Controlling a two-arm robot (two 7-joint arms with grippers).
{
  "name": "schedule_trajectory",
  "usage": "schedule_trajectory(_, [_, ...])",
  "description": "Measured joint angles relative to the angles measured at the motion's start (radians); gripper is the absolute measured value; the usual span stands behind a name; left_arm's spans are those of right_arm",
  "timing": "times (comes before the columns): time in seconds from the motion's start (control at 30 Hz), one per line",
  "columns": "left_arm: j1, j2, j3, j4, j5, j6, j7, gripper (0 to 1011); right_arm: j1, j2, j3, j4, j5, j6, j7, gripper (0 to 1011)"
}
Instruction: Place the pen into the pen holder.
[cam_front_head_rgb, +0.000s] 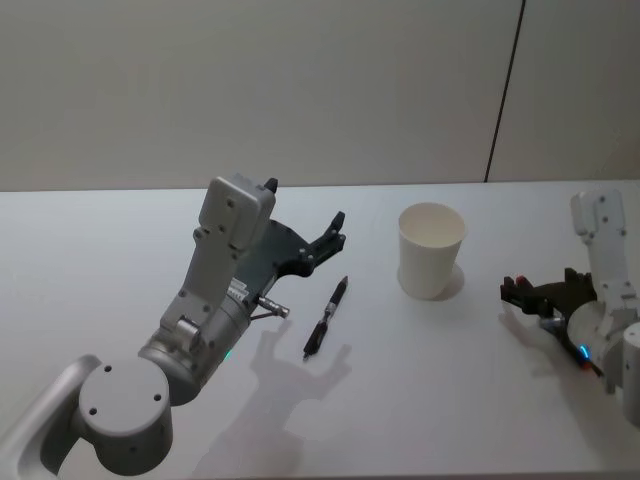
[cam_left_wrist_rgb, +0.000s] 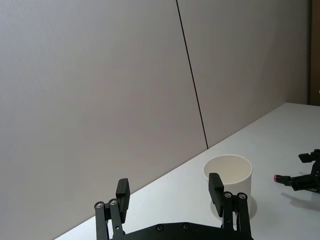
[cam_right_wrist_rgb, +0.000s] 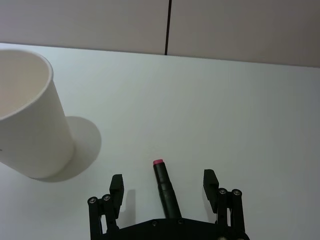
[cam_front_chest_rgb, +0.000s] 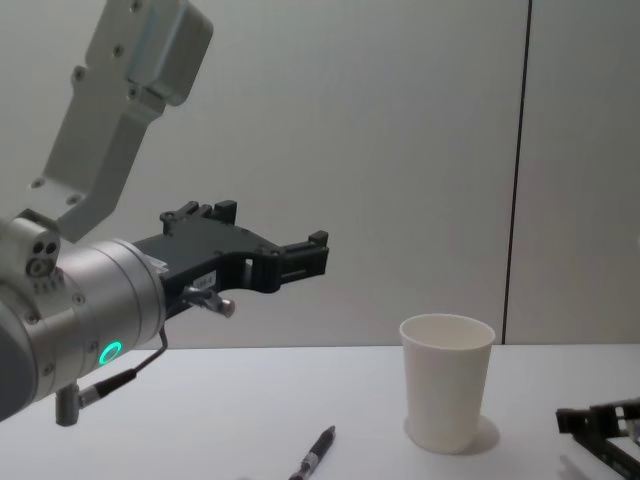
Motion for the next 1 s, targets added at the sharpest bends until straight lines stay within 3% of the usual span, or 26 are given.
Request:
schedule_trajectory(0.27, [0.0, 0.0, 0.0, 0.0, 0.0, 0.0, 0.0, 1004, 0.022, -0.004, 0.008, 0.058, 0.007, 0.003, 0.013, 955])
schedule_trajectory(0.7, [0.0, 0.0, 0.0, 0.0, 0.0, 0.0, 0.0, 1004, 0.043, -0.007, 0.019, 0.127, 0.015, 0.004, 0.041, 591])
schedule_trajectory(0.9, [0.0, 0.0, 0.0, 0.0, 0.0, 0.0, 0.0, 1004, 0.045, -0.006, 0.02, 0.139, 0.015, -0.008, 0.068, 358])
schedule_trajectory(1.0, [0.0, 0.0, 0.0, 0.0, 0.0, 0.0, 0.0, 1004, 0.044, -0.005, 0.019, 0.139, 0.012, -0.013, 0.078, 302])
